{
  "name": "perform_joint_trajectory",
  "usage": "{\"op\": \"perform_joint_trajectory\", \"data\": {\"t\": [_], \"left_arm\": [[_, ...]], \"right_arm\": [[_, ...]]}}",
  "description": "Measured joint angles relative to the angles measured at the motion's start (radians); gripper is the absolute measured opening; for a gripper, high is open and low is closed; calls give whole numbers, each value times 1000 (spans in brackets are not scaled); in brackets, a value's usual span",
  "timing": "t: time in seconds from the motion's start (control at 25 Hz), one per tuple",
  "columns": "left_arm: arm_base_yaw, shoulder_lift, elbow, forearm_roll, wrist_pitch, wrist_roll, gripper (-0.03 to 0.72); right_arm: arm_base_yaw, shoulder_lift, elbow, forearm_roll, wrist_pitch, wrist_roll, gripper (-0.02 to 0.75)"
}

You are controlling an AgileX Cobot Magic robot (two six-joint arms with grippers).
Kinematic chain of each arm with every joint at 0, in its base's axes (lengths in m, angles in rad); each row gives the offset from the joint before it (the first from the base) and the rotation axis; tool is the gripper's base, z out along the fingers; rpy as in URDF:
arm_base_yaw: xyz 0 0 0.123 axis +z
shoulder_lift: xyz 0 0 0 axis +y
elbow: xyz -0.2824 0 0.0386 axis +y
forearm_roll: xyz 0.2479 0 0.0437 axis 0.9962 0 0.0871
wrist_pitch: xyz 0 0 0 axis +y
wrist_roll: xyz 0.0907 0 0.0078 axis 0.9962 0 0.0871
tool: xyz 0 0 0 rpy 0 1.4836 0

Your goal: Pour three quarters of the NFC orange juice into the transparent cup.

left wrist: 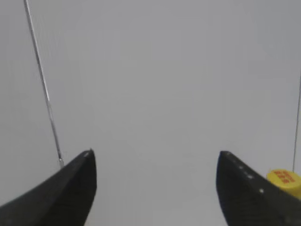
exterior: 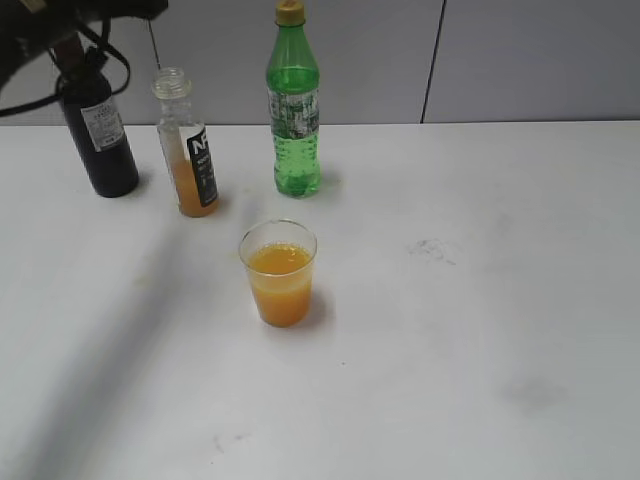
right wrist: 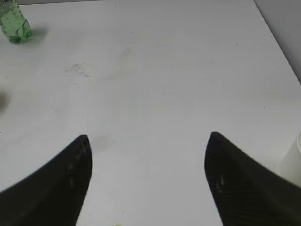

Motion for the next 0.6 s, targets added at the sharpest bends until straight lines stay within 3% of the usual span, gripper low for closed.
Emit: {"op": "perform_joint_trajectory", "data": {"t": [0.24, 0.6], "left_arm": [[17, -193, -17, 0, 271, 22, 580], [35, -327, -204, 40, 973, 25, 575]], "right_arm": [[0, 0, 0, 0, 0, 0, 572], [0, 0, 0, 0, 0, 0, 572]]}}
